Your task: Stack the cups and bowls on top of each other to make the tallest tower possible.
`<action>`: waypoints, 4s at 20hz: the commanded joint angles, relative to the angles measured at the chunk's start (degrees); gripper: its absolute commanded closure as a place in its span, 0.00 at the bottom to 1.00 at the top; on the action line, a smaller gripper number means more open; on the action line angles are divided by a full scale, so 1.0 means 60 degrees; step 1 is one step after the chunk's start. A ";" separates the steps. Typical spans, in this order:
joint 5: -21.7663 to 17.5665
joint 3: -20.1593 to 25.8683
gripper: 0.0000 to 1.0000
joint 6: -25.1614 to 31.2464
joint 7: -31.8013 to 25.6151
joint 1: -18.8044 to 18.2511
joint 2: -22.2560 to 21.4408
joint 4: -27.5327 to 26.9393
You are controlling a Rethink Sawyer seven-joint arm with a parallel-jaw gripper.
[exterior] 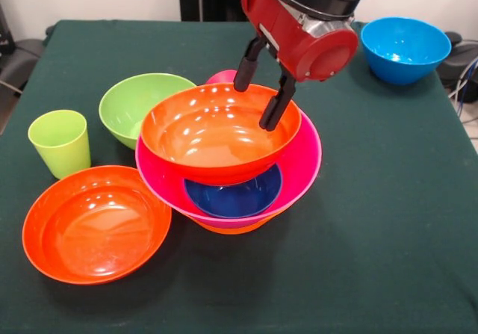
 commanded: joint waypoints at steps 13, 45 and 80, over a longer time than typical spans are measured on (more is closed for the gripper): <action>-0.0687 0.1197 0.00 -0.0378 -0.5399 -0.1401 -0.2381 0.3236; 0.1032 0.3331 0.00 -0.0151 -0.8947 -0.5453 -0.0982 0.3210; 0.2256 0.5821 0.00 -0.0039 -0.7932 -0.7179 -0.1217 0.5578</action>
